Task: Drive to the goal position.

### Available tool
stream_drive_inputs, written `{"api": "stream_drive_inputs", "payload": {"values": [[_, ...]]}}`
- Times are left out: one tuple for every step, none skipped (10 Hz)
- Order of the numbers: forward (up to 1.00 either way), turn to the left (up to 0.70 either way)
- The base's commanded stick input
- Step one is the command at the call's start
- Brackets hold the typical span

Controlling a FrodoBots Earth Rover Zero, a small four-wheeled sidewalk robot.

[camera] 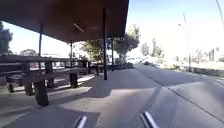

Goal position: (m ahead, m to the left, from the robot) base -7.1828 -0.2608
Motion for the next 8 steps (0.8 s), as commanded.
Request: {"api": "stream_drive_inputs", "payload": {"values": [[0.0, 0.0], [0.0, 0.0], [0.0, 0.0], [0.0, 0.0], [0.25, 0.0], [0.73, -0.05], [0.97, -0.28], [0.98, -0.36]]}}
